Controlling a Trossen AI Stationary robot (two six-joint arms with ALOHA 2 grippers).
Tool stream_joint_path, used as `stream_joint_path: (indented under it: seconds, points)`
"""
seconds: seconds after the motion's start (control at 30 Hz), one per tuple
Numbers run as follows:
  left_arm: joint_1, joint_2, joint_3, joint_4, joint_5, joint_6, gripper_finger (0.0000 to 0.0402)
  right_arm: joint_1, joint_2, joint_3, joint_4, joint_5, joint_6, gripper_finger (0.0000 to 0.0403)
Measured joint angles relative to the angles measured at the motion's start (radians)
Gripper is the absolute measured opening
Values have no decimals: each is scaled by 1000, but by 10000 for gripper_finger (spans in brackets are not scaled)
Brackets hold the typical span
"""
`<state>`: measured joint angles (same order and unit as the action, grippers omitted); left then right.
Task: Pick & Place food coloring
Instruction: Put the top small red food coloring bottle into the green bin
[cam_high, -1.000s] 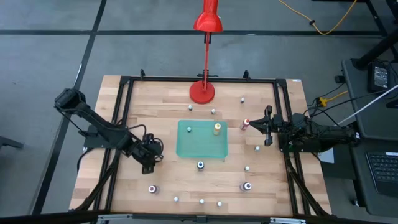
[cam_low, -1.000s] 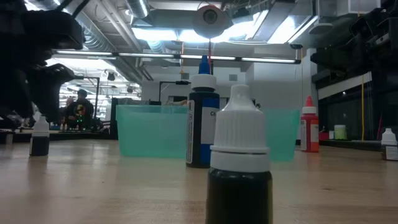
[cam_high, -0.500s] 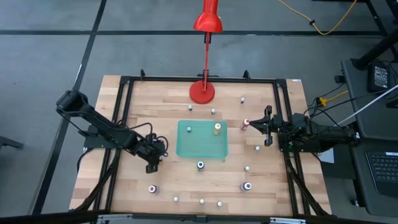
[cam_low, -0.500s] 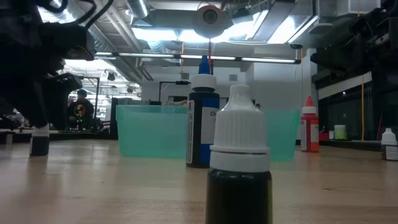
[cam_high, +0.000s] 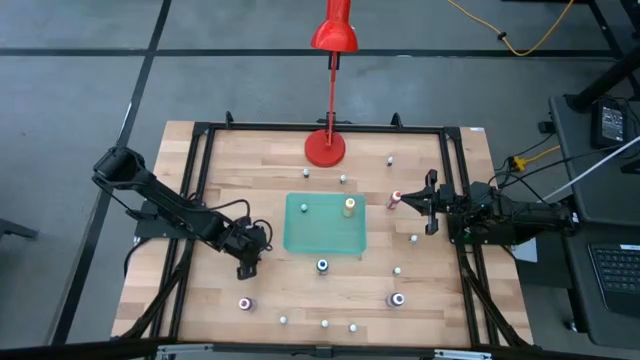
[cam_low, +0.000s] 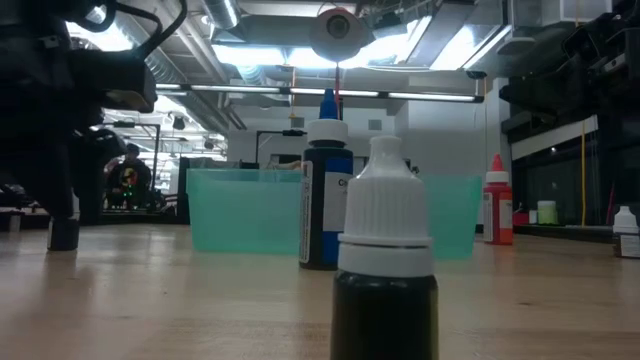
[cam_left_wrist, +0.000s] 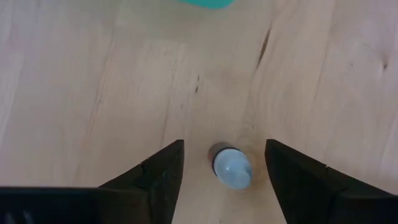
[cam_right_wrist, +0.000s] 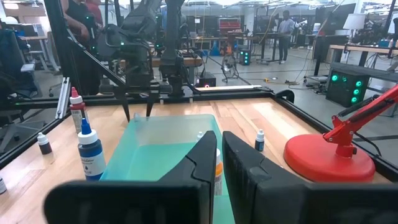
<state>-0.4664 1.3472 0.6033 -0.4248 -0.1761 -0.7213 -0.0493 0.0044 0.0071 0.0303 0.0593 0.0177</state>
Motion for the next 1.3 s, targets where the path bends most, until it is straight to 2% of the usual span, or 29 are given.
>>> stream_joint_path:
  seconds: [0.43,0.63,0.77,1.1,1.3]
  points:
    - [0,0,0,-3,41,-43,99,0,0,0,0,0,0,31]
    - [0,-9,16,-9,60,-54,64,0,0,0,0,0,0,31]
    - [12,-47,98,-68,43,-34,63,0,0,0,0,0,0,31]
    - [88,-150,469,-539,-2,26,63,0,0,0,0,0,0,31]
    - [163,-163,564,-598,-8,73,63,0,0,0,0,0,0,31]
